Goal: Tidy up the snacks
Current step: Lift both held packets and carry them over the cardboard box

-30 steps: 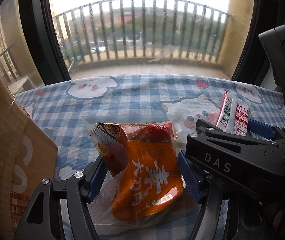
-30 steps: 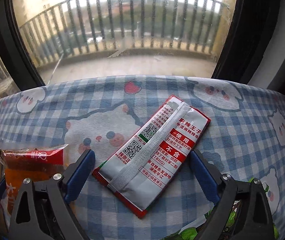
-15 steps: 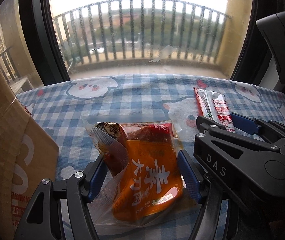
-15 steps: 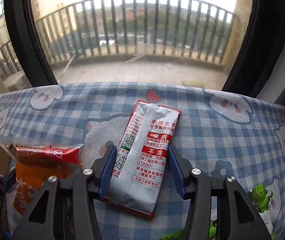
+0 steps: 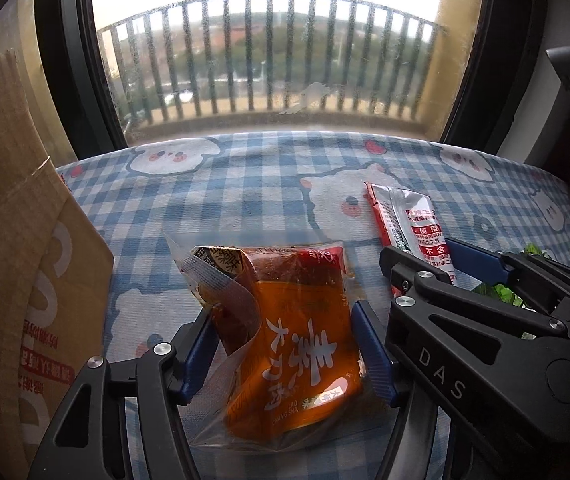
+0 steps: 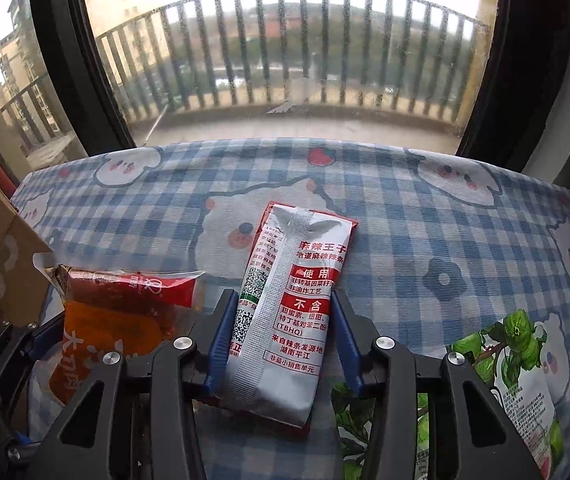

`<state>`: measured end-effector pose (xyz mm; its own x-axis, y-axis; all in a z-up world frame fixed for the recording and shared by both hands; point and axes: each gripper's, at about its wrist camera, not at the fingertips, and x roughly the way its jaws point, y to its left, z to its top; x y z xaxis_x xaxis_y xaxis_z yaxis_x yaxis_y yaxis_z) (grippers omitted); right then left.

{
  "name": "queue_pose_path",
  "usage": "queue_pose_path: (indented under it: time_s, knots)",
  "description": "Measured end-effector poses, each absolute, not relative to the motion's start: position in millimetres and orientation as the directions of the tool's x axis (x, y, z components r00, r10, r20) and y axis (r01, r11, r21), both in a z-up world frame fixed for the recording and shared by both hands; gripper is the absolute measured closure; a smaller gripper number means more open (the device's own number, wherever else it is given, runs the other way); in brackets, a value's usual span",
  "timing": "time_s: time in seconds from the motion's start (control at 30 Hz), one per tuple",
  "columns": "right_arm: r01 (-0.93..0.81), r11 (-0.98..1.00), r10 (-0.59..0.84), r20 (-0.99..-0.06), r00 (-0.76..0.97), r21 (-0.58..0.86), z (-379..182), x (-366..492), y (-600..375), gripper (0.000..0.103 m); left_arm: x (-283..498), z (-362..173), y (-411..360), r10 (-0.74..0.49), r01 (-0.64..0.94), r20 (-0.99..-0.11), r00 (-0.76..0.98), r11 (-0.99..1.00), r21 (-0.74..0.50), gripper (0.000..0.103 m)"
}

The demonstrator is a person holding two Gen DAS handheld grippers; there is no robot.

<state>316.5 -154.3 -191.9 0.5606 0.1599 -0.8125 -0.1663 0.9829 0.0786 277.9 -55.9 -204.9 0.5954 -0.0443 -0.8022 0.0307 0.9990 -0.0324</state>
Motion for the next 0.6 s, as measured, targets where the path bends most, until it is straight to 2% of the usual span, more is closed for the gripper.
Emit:
queue_pose_path:
  time_s: [0.33,0.37,0.4,0.5,0.6]
  knots:
    - [-0.178,0.980,0.182,-0.790,0.585,0.095,-171.3,271.4,-161.5,0.055,236.5,-184.9,-68.1,-0.074,0.059,-0.781,0.621,0.997,-0.048,0.039]
    - [-0.178,0.979,0.184,-0.785,0.592,0.096,-167.1,267.2,-164.7,0.055,231.8,-180.7,-69.8,-0.076,0.062,-0.774,0.629,0.997,-0.047,0.047]
    - [-0.179,0.979,0.188,-0.779,0.599,0.099,-162.8,262.0,-166.0,0.055,227.2,-176.3,-71.8,-0.077,0.069,-0.768,0.635,0.997,-0.042,0.066]
    - [-0.185,0.977,0.203,-0.760,0.617,0.110,-148.1,245.9,-168.3,0.055,216.5,-166.7,-75.6,-0.122,0.090,-0.769,0.628,0.992,-0.084,0.066]
    - [-0.189,0.978,0.191,-0.746,0.638,0.088,-139.0,230.7,-169.3,0.054,206.3,-165.7,-79.7,-0.108,0.083,-0.769,0.630,0.994,-0.072,0.066]
